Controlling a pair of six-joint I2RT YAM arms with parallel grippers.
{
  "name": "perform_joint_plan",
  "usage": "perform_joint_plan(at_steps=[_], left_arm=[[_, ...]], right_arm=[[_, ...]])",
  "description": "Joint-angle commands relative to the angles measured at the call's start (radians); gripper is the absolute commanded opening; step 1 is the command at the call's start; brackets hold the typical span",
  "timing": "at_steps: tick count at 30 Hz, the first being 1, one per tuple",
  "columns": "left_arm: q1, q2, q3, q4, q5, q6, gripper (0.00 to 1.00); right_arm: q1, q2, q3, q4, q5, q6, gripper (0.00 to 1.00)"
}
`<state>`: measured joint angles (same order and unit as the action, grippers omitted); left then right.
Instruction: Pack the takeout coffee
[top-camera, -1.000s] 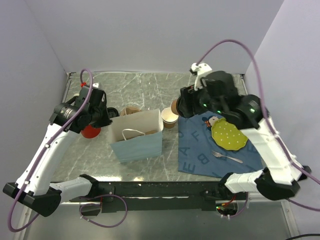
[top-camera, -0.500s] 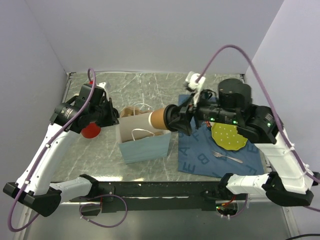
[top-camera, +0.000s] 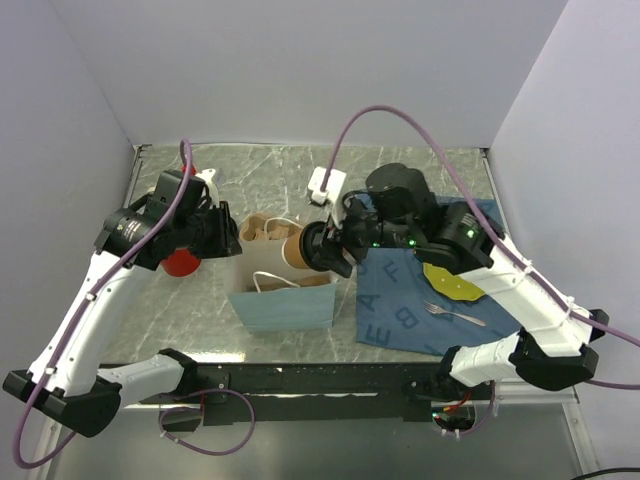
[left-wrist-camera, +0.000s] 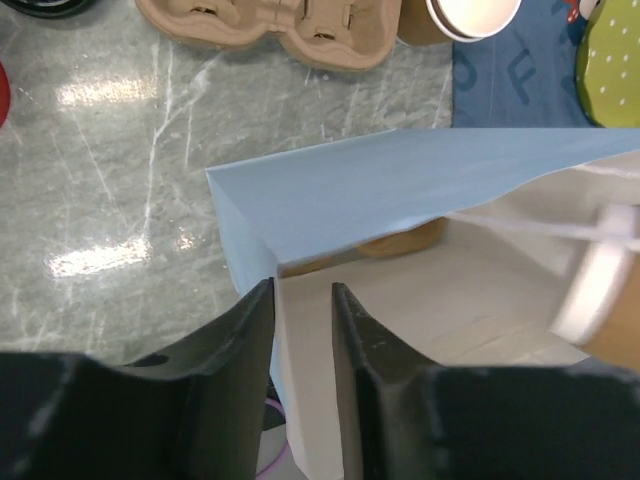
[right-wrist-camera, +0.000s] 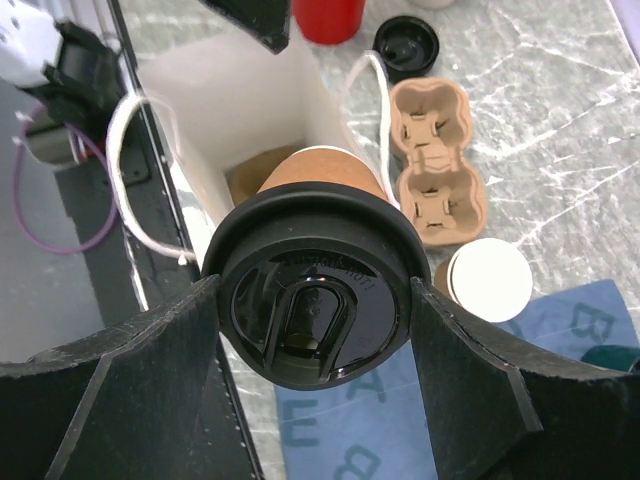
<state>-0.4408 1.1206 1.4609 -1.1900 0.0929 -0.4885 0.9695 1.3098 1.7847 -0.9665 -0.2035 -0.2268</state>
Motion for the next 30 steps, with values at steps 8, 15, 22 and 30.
perform_joint_plan(at_steps=[8,15,22,30], left_arm=[[0.002,-0.096,-0.01,-0.025,-0.035,-0.142,0.44],[0.002,-0.082,-0.073,-0.007,-0.025,-0.101,0.34],[0.002,-0.105,-0.073,0.096,-0.009,-0.027,0.02],[0.001,-0.235,-0.233,0.389,0.065,0.093,0.01]], right_arm=[[0.155,0.068,-0.039,-0.001,0.151,-0.045,0.5],[0.216,0.1,-0.044,-0.027,0.2,-0.034,0.5],[0.267,0.111,-0.053,-0.058,0.233,-0.017,0.5],[0.265,0.147,0.033,-0.012,0.337,-0.063,0.5]])
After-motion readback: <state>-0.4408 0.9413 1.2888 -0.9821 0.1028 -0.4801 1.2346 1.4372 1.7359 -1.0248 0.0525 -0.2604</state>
